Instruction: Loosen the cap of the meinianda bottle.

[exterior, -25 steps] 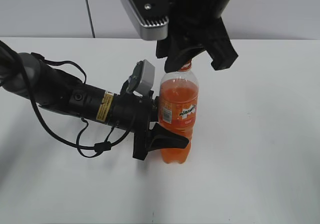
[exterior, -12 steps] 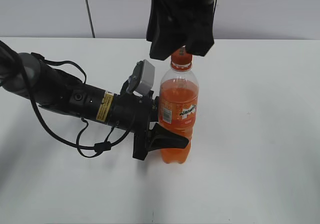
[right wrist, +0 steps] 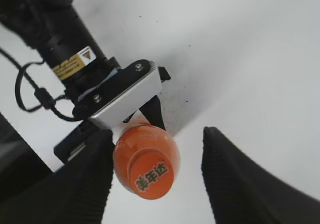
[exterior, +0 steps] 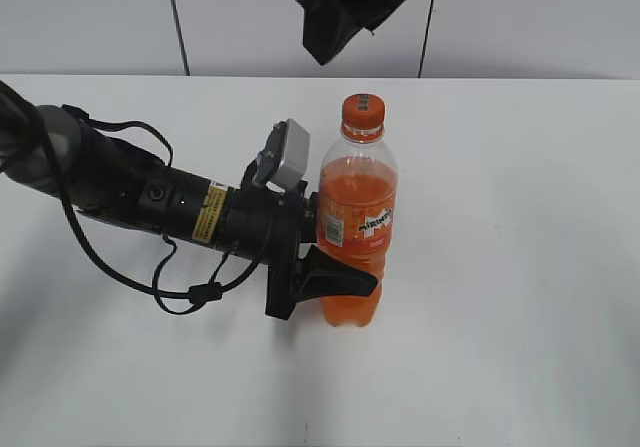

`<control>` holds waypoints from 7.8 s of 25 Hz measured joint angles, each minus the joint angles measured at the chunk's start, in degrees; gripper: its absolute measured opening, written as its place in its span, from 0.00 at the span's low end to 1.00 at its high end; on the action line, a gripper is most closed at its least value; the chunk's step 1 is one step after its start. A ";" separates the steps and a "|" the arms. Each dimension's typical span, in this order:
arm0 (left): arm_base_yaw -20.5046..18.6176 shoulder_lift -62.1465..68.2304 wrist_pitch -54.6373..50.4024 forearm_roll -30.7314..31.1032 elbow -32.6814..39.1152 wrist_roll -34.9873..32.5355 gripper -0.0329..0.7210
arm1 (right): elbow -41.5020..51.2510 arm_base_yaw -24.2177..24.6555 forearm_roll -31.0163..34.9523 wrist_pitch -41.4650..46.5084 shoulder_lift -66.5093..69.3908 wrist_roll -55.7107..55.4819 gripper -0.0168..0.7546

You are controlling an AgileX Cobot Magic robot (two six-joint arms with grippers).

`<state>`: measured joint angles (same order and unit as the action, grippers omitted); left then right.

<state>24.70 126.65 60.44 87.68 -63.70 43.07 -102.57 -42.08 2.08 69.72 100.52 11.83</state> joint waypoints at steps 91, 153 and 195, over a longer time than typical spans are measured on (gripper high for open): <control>-0.06 0.00 0.25 0.29 0.00 0.49 0.57 | 7.66 0.05 2.57 -0.09 0.68 53.57 0.37; 0.00 0.00 -0.26 -0.64 0.00 3.10 0.57 | 56.16 38.49 7.16 -48.43 -3.98 -9.49 0.37; 0.00 0.00 0.33 -0.64 0.00 3.21 0.59 | 52.58 38.54 10.52 -46.26 -7.91 -9.92 0.73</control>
<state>24.69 126.65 60.77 87.04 -63.70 46.28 -49.99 -3.54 12.60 23.45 92.61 1.91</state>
